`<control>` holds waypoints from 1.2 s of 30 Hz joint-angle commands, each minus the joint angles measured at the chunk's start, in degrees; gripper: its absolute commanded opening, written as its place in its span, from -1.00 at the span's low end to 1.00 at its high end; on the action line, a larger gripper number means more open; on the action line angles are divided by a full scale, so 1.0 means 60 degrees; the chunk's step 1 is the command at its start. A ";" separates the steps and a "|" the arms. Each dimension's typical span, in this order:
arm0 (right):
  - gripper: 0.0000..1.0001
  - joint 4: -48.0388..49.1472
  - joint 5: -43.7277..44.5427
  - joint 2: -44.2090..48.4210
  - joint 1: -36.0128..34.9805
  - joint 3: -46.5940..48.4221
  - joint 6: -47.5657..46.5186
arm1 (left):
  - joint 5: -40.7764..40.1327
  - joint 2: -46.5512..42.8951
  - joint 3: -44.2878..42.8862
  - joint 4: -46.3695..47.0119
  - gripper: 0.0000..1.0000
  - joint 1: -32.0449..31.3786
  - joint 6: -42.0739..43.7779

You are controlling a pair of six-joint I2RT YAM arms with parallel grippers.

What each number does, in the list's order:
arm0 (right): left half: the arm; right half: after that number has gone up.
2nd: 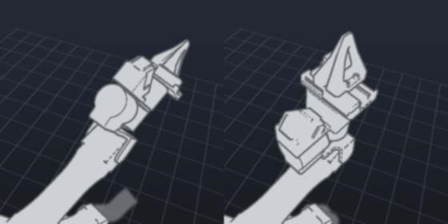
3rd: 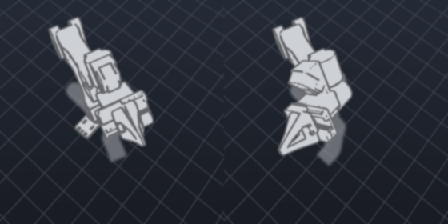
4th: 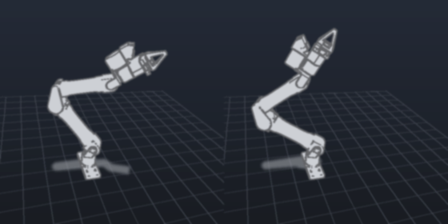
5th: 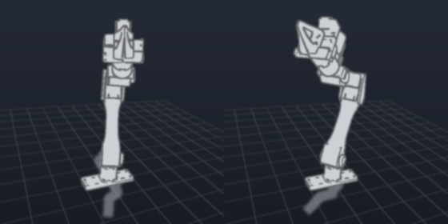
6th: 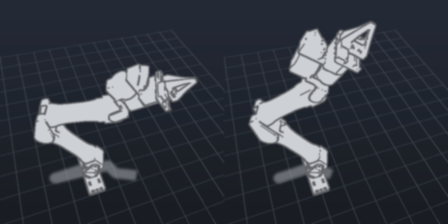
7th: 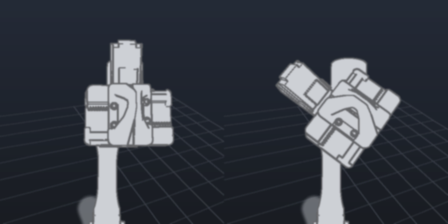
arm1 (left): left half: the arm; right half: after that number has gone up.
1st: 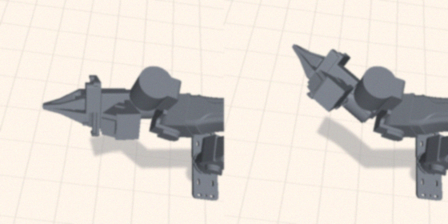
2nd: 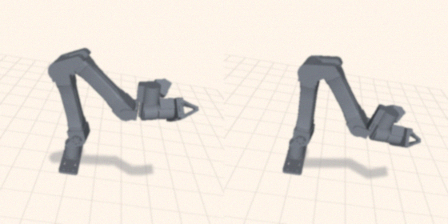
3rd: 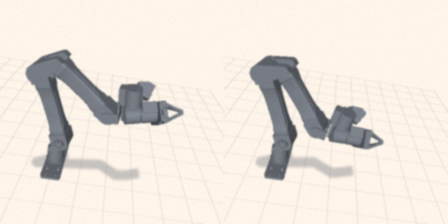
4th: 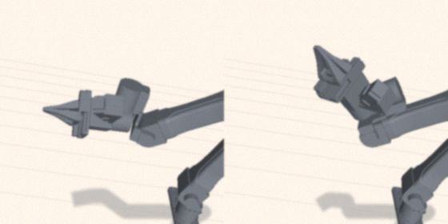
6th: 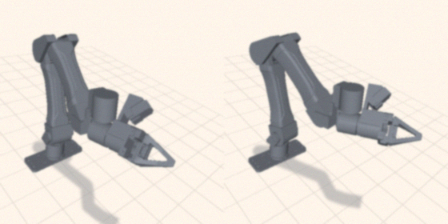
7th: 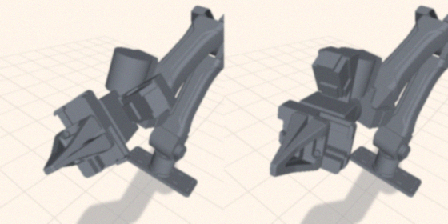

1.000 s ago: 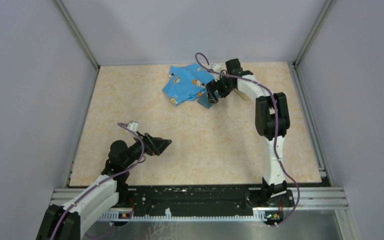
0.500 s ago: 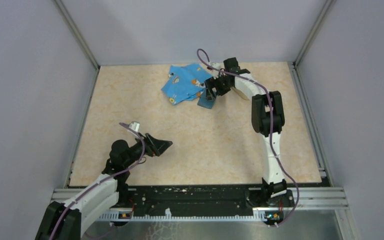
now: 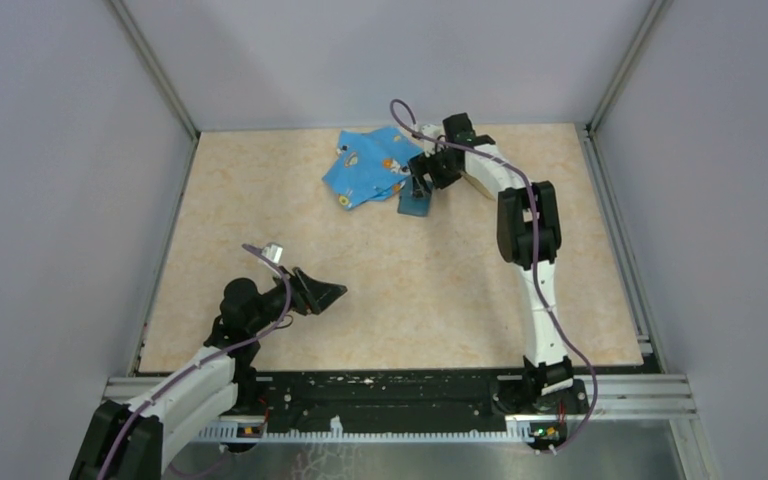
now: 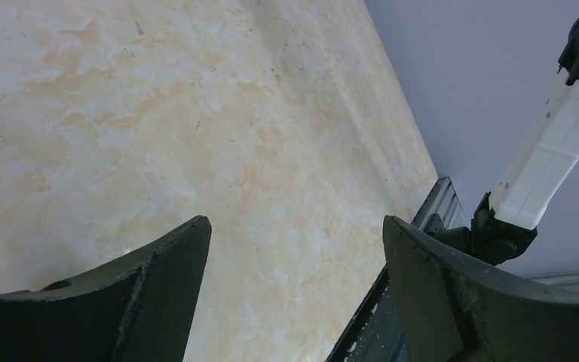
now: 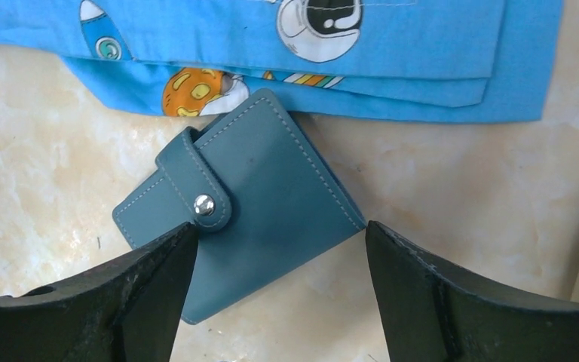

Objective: Put the credit cards into the card holder
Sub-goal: Move the card holder to the center of the board.

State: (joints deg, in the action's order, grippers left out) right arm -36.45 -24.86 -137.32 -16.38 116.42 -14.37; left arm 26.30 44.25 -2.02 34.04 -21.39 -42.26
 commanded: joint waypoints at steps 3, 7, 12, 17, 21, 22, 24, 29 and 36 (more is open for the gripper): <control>0.52 -0.0591 -0.0827 0.0189 -0.0656 -0.0621 -0.1011 | 0.0513 -0.0149 -0.0141 0.0025 0.79 0.0004 -0.0038; 0.21 -0.1214 -0.1174 0.0573 -0.1060 -0.1265 -0.1944 | 0.0625 -0.0141 -0.0110 0.0059 0.76 0.0001 0.0036; 0.09 -0.1393 -0.1376 0.1626 -0.1643 -0.2918 -0.3151 | 0.0762 -0.0018 0.0194 0.0354 0.70 -0.0001 -0.0045; 0.03 -0.1454 -0.1494 0.2674 -0.2360 -0.4570 -0.4205 | 0.1002 0.0130 0.0293 0.0682 0.66 -0.0004 -0.0241; 0.02 -0.1555 -0.1476 0.3526 -0.3035 -0.5836 -0.4946 | 0.1104 0.0126 0.0707 0.0801 0.65 -0.0008 -0.0345; 0.02 -0.1543 -0.1437 0.3728 -0.3209 -0.6121 -0.5081 | 0.1103 0.0127 0.0738 0.0805 0.65 0.0003 -0.0371; 0.02 -0.1531 -0.1383 0.4115 -0.3495 -0.6663 -0.5314 | 0.1076 0.0114 0.0786 0.0780 0.65 -0.0002 -0.0433; 0.05 -0.1292 -0.1244 0.5090 -0.3787 -0.7508 -0.5371 | 0.0883 0.0078 0.0879 0.0401 0.62 0.0000 -0.0506; 0.26 -0.1703 -0.1024 0.6535 -0.3788 -0.7409 -0.5428 | 0.0966 0.0083 0.0807 0.0363 0.62 -0.0006 -0.0535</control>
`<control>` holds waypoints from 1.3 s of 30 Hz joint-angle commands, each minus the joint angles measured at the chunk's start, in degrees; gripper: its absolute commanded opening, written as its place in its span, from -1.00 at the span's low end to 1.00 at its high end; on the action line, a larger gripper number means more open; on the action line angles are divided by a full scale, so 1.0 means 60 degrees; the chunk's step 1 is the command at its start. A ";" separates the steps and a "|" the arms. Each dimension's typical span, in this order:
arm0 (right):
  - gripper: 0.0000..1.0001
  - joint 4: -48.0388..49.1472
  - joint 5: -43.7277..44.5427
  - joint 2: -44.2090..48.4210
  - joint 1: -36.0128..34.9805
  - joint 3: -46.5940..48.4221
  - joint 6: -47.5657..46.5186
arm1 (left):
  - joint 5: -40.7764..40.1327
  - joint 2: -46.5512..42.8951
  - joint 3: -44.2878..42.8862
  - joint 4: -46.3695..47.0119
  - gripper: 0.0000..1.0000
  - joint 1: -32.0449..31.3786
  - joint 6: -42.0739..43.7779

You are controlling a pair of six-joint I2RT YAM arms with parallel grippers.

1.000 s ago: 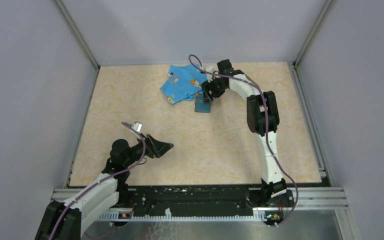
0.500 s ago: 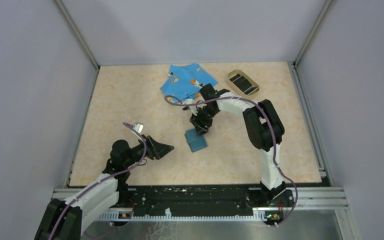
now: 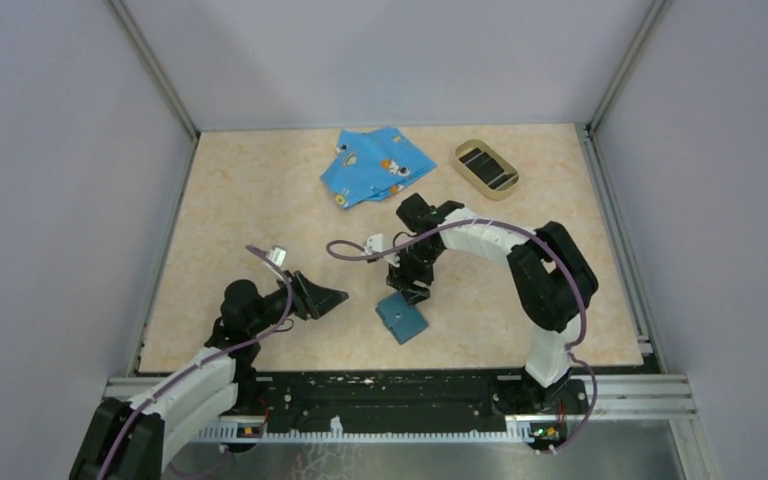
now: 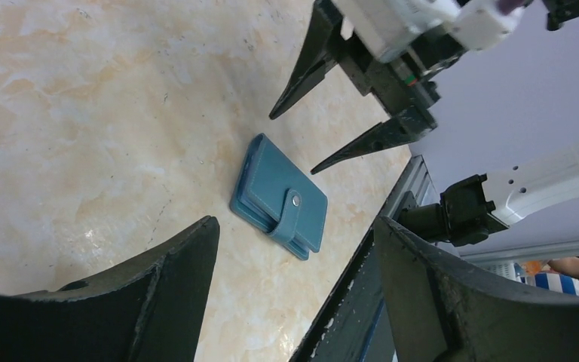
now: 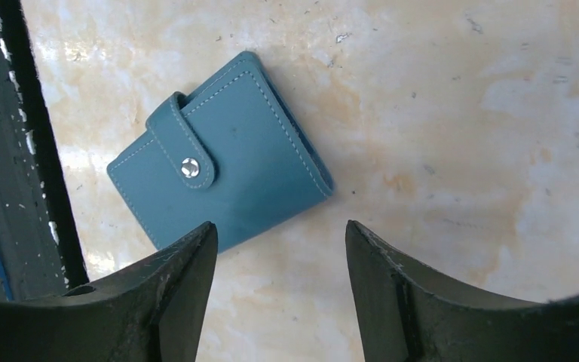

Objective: Put the credit cards into the card holder
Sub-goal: Move the card holder to the center of the board, then open the card holder at the center of the board.

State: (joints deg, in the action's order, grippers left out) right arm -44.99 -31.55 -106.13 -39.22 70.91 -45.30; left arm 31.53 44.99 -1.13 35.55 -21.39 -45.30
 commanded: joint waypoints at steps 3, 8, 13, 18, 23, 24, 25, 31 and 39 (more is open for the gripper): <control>0.35 -0.0392 -0.0186 0.2295 0.0018 0.0103 -0.0359 | 0.0268 0.0117 0.0664 0.0773 0.67 -0.0007 -0.0065; 0.38 -0.0167 -0.1452 0.4022 0.0019 -0.0450 -0.0788 | 0.0384 0.0738 0.0581 0.1926 0.72 0.0004 0.0212; 0.42 0.0060 -0.2898 0.4791 0.0027 -0.1583 -0.2067 | 0.0450 0.1925 0.0429 0.2982 0.73 -0.0009 0.0353; 0.43 0.0343 -0.2775 0.4590 0.0030 -0.2216 -0.2514 | 0.0587 0.3515 0.0280 0.4261 0.75 0.0001 -0.0051; 0.43 0.0258 -0.2137 0.4675 0.0022 -0.2144 -0.2559 | 0.1092 0.4885 -0.0748 0.3586 0.71 0.0003 0.0764; 0.43 0.0342 -0.2022 0.4767 0.0019 -0.2225 -0.2563 | 0.1125 0.5146 -0.0964 0.3211 0.70 -0.0003 0.1086; 0.44 0.0448 -0.1945 0.4907 0.0019 -0.2318 -0.2558 | 0.1179 0.5328 -0.1152 0.2973 0.69 -0.0003 0.1421; 0.45 0.0626 -0.1830 0.5119 0.0033 -0.2395 -0.2461 | 0.1207 0.5896 -0.1749 0.2744 0.66 -0.0009 0.2325; 0.45 0.0890 -0.1744 0.5004 0.0041 -0.2493 -0.2169 | 0.2050 0.7315 -0.2857 0.2295 0.60 -0.0008 0.2773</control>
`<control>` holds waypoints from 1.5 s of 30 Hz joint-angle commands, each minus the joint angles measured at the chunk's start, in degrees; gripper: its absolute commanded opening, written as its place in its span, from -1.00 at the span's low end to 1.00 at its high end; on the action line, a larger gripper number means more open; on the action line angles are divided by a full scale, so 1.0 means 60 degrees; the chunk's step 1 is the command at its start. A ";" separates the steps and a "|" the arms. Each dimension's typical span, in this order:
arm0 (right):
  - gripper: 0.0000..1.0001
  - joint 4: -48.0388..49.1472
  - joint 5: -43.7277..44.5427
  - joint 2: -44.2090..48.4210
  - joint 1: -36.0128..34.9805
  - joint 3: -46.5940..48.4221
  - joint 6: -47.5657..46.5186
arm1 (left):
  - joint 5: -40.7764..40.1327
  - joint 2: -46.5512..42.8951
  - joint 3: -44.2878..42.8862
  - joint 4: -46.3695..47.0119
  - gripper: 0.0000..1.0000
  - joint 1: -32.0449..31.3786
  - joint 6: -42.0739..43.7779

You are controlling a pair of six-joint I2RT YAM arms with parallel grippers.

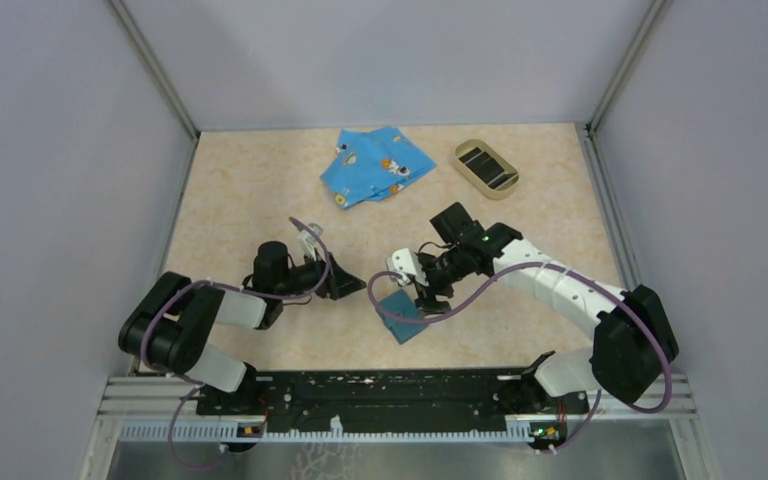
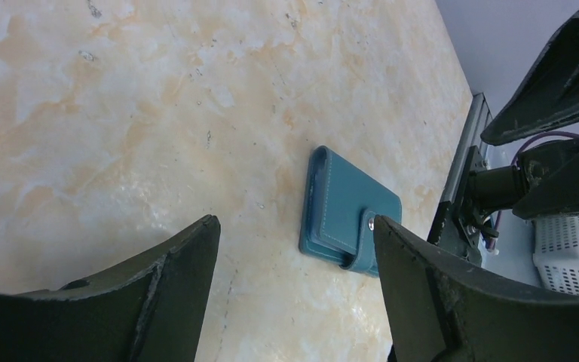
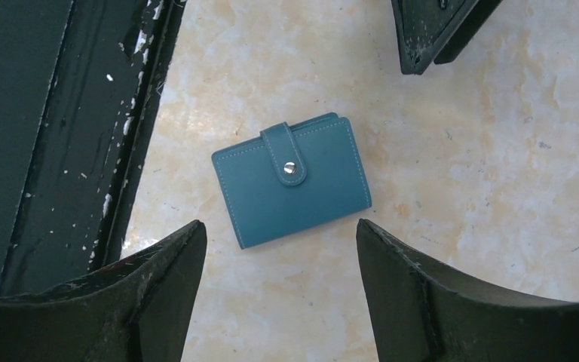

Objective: Put the credit cards into the card holder
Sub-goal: Open the card holder at the center of the board.

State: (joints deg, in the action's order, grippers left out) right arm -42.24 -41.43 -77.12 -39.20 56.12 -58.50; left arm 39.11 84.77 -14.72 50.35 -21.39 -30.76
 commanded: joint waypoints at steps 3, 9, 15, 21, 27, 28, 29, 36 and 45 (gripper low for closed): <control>0.45 0.0433 -0.0092 0.0150 0.0030 -0.0023 0.0038 | 0.0731 0.0914 -0.0769 -0.0309 0.56 -0.0005 0.0229; 0.45 0.0390 -0.0123 -0.0019 0.0030 -0.0009 0.0009 | -0.0324 0.0957 -0.1378 -0.2223 0.47 -0.0108 0.0745; 0.45 0.0356 -0.0173 -0.0079 0.0034 0.0012 0.0008 | -0.1595 0.0926 -0.2255 -0.3812 0.43 -0.0753 0.1472; 0.45 0.0354 -0.0187 -0.0073 0.0033 0.0029 0.0023 | -0.1903 0.1387 -0.3401 -0.4994 0.35 -0.1008 0.1868; 0.45 0.0327 -0.0200 -0.0066 0.0034 0.0029 0.0013 | -0.0835 0.1935 -0.4137 -0.5497 0.22 -0.1521 0.2139; 0.45 0.0330 -0.0192 -0.0066 0.0032 0.0027 0.0009 | -0.0676 0.1940 -0.4129 -0.5503 0.20 -0.1609 0.2139; 0.45 0.0320 -0.0217 -0.0077 0.0041 0.0010 0.0000 | -0.0581 0.1941 -0.4115 -0.5525 0.17 -0.1695 0.2126; 0.45 0.0229 -0.0307 -0.0150 0.0033 0.0059 -0.0028 | -0.1001 0.2135 -0.4460 -0.6456 -0.04 -0.2277 0.2371; 0.45 0.0214 -0.0373 -0.0240 0.0031 0.0064 -0.0035 | -0.1785 0.2207 -0.4653 -0.7511 -0.05 -0.2919 0.2389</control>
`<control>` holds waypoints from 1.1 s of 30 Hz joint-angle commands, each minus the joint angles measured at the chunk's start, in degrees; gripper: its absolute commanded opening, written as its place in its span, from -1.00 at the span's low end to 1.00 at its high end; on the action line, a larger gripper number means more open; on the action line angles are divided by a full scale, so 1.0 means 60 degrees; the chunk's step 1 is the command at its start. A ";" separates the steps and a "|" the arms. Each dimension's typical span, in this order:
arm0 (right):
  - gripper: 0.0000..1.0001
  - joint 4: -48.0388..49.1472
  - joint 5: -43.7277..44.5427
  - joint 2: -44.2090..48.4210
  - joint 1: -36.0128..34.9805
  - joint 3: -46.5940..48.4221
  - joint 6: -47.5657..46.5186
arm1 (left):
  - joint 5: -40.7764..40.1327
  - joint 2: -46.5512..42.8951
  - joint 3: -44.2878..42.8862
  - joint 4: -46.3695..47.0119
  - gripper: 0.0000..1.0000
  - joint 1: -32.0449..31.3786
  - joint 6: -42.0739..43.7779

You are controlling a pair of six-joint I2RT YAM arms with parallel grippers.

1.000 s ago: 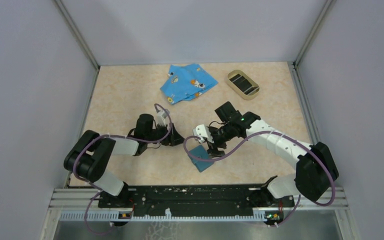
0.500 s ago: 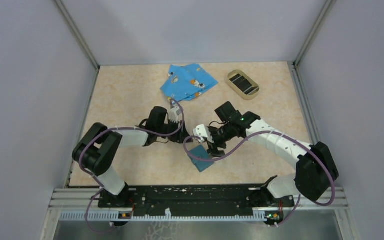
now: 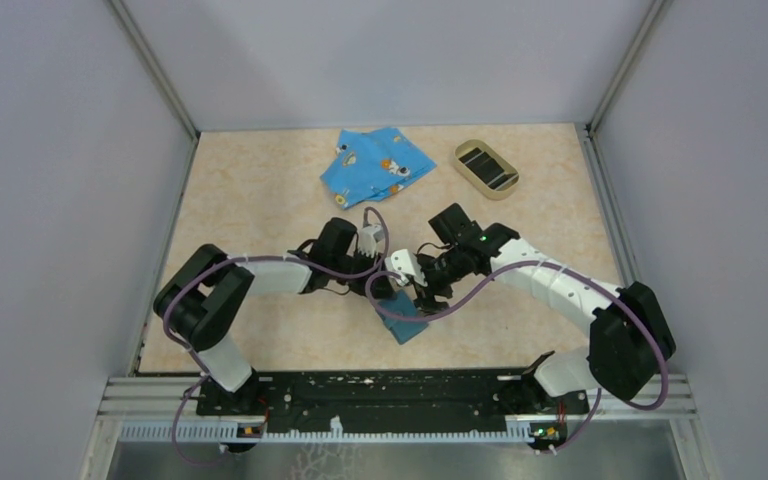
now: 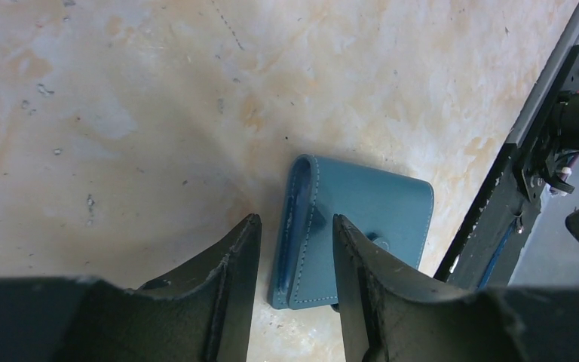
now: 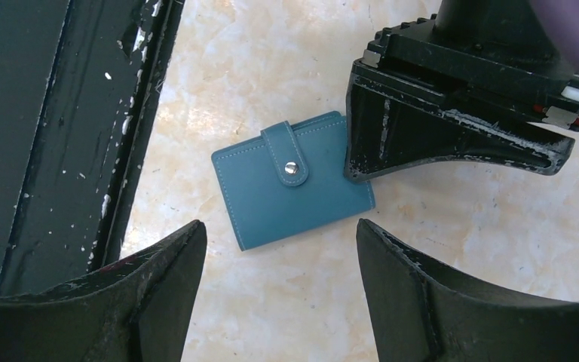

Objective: Put the credit cards into the card holder
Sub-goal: Open the card holder at the center of the board.

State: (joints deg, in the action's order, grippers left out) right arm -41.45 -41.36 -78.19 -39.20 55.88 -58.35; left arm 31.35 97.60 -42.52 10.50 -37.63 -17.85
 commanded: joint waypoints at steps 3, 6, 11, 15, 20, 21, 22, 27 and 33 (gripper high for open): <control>0.45 0.0082 -0.0389 -0.0087 0.0037 0.0088 -0.0070 | -0.0855 0.0059 -0.0114 -0.1260 -0.06 -0.0377 0.0260; 0.45 0.0081 -0.0415 -0.0107 0.0032 0.0086 -0.0088 | -0.1294 0.0144 -0.0263 -0.1580 -0.29 -0.0525 0.0160; 0.45 0.0267 -0.0456 -0.0115 0.0030 -0.0131 -0.0251 | -0.1644 0.0266 -0.0244 -0.1692 -0.81 -0.0614 -0.0180; 0.45 0.0637 -0.0611 -0.0107 0.0002 -0.0625 -0.0672 | -0.1697 -0.0088 0.0375 -0.0977 -1.00 -0.0614 -0.0701; 0.47 -0.0431 -0.0769 -0.0306 -0.0136 -0.1233 -0.4197 | -0.1600 -0.0828 0.1630 0.0972 -1.00 -0.0641 -0.1555; 0.48 -0.0377 -0.0731 -0.0325 -0.0147 -0.1308 -0.4331 | -0.1550 -0.0930 0.1835 0.1291 -1.00 -0.0663 -0.1613; 0.48 -0.0283 -0.0728 -0.0312 -0.0146 -0.1338 -0.4357 | -0.1476 -0.1040 0.2018 0.1576 -1.00 -0.0678 -0.1647; 0.38 -0.0032 -0.0861 -0.0344 -0.0175 -0.1340 -0.4739 | -0.0946 -0.1129 0.2464 0.2586 -1.00 -0.0745 -0.1682; 0.02 -0.1810 -0.0678 -0.1297 -0.0247 0.0028 -0.6740 | -0.0573 -0.0778 0.2503 0.3021 -1.00 -0.0782 -0.1840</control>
State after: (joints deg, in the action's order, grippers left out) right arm -46.24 -43.72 -82.50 -39.77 49.28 -88.31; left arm 25.80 91.09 -29.02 26.50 -41.52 -28.03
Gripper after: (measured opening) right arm 0.567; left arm 0.008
